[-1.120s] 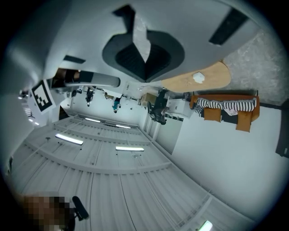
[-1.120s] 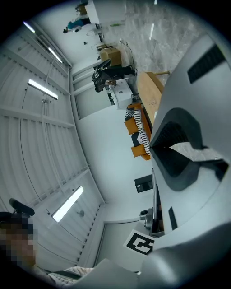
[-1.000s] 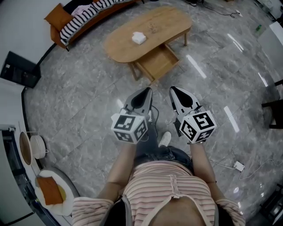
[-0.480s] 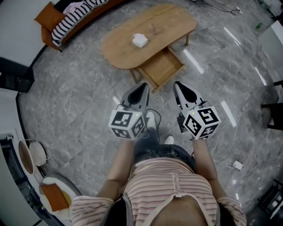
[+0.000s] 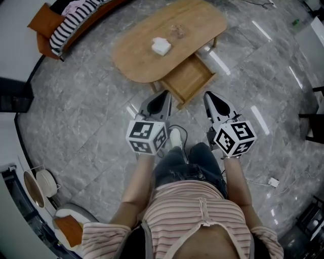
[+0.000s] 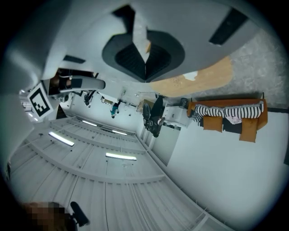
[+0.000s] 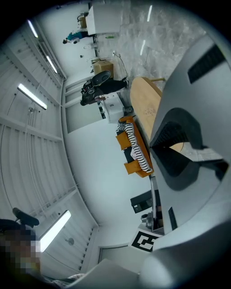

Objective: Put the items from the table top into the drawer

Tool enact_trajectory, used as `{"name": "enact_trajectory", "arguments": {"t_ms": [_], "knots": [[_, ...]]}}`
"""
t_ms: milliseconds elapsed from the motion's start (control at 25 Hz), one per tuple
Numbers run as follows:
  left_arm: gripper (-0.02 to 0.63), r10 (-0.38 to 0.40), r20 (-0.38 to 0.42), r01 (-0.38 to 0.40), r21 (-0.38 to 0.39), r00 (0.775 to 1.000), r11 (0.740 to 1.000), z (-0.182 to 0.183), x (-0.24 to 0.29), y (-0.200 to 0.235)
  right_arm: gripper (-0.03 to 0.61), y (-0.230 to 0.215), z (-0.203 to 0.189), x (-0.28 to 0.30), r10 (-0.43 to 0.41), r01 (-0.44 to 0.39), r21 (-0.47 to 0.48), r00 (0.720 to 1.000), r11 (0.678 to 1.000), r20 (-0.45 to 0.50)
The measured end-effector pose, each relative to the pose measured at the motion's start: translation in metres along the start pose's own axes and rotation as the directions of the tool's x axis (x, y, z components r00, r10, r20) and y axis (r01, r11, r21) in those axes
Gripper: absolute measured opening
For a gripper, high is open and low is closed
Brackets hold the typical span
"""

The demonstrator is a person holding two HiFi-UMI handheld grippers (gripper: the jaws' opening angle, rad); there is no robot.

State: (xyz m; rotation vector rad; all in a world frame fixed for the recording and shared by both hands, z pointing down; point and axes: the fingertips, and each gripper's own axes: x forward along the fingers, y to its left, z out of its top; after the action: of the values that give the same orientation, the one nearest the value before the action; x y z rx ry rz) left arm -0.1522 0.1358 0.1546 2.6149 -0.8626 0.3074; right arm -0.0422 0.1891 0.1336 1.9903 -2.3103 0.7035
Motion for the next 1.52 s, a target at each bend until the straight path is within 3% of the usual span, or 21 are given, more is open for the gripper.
{"name": "enact_trajectory", "arguments": {"t_ms": [240, 440, 840, 1240, 1520], "knots": [[0.014, 0.032, -0.036, -0.032, -0.005, 0.999, 0.999, -0.007, 0.027, 0.009, 0.008, -0.016, -0.008, 0.014, 0.019, -0.018, 0.016, 0.999, 1.0, -0.05], [0.014, 0.104, -0.05, -0.104, 0.005, 0.993, 0.995, -0.004, 0.053, 0.018, 0.008, -0.042, 0.003, 0.018, 0.04, -0.039, 0.012, 0.998, 0.999, -0.052], [0.015, 0.246, -0.123, -0.247, 0.01, 0.961, 0.969, -0.01, 0.104, 0.043, 0.008, -0.086, 0.009, 0.043, 0.118, -0.115, 0.043, 0.99, 0.992, -0.073], [0.095, 0.299, -0.196, -0.312, -0.041, 0.934, 0.949, -0.01, 0.154, 0.146, 0.008, -0.097, 0.016, 0.115, 0.107, -0.1, 0.084, 0.99, 0.991, -0.089], [0.123, 0.254, -0.298, -0.277, -0.037, 0.92, 0.96, -0.019, 0.215, 0.234, 0.008, -0.109, 0.019, 0.194, 0.028, -0.013, 0.109, 0.99, 0.994, -0.141]]}}
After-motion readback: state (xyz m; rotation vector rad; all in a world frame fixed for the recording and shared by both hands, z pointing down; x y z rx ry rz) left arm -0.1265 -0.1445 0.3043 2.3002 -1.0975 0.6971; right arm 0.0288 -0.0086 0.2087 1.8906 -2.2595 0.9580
